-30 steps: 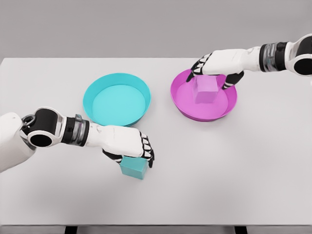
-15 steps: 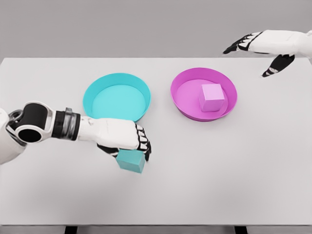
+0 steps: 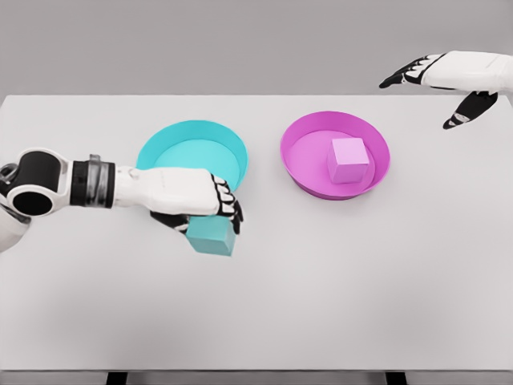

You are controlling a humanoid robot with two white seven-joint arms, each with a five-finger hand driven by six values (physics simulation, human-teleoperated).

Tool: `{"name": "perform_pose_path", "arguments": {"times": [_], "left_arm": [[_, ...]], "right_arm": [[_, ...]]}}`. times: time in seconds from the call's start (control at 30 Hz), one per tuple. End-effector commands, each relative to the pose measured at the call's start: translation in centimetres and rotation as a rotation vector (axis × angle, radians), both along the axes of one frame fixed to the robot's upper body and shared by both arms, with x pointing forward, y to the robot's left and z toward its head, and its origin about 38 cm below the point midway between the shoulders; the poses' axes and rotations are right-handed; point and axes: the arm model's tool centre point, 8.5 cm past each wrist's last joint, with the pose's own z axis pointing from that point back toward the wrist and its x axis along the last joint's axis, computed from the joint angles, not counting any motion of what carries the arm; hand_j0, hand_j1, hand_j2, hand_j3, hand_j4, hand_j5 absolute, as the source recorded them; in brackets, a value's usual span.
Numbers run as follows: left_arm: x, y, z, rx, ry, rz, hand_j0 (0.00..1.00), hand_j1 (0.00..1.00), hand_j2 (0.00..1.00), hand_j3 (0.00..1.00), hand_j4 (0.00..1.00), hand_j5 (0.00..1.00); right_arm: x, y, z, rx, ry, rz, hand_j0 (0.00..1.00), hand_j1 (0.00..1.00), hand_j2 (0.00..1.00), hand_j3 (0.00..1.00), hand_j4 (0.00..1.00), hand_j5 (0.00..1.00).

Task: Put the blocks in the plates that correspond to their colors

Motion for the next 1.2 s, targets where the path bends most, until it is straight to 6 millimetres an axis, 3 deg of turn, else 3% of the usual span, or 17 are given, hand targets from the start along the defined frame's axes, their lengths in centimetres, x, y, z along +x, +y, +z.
{"name": "perform_pose_path", "arguments": {"times": [0.0, 0.13, 0.27, 0.6, 0.93, 1.17], "left_arm": [[0.6, 0.6, 0.1, -0.021, 0.019, 0.030, 0.64, 0.64, 0.64, 0.64, 0.64, 0.64], [1.4, 1.4, 0.9, -0.037, 0.002, 0.064, 0.64, 0.64, 0.64, 0.64, 0.64, 0.64], [2.5, 2.4, 0.2, -0.038, 0.028, 0.112, 0.65, 0.65, 0.65, 0.65, 0.65, 0.65], [4.6, 3.9, 0.6, -0.077, 0.029, 0.195, 0.65, 0.65, 0.65, 0.65, 0.65, 0.65], [7.7, 5.2, -0.4, -0.118, 0.072, 0.310, 0.65, 0.65, 0.65, 0.65, 0.65, 0.65], [9.6, 5.8, -1.0, -0.148, 0.100, 0.376, 0.65, 0.65, 0.65, 0.65, 0.65, 0.65]], "right_arm": [[0.0, 0.1, 0.0, 0.005, 0.001, -0.001, 1.00, 1.00, 1.00, 1.00, 1.00, 1.00], [0.2, 0.7, -0.1, 0.012, 0.002, 0.011, 1.00, 1.00, 1.00, 1.00, 1.00, 1.00], [0.2, 0.8, -0.1, 0.011, 0.002, 0.012, 1.00, 1.00, 1.00, 1.00, 1.00, 1.00], [0.2, 0.8, -0.3, 0.011, 0.005, 0.013, 1.00, 1.00, 1.00, 1.00, 1.00, 1.00], [0.2, 0.8, -0.3, 0.010, 0.005, 0.012, 1.00, 1.00, 1.00, 1.00, 1.00, 1.00], [0.6, -1.0, -0.9, 0.000, 0.033, -0.040, 1.00, 1.00, 1.00, 1.00, 1.00, 1.00]]}}
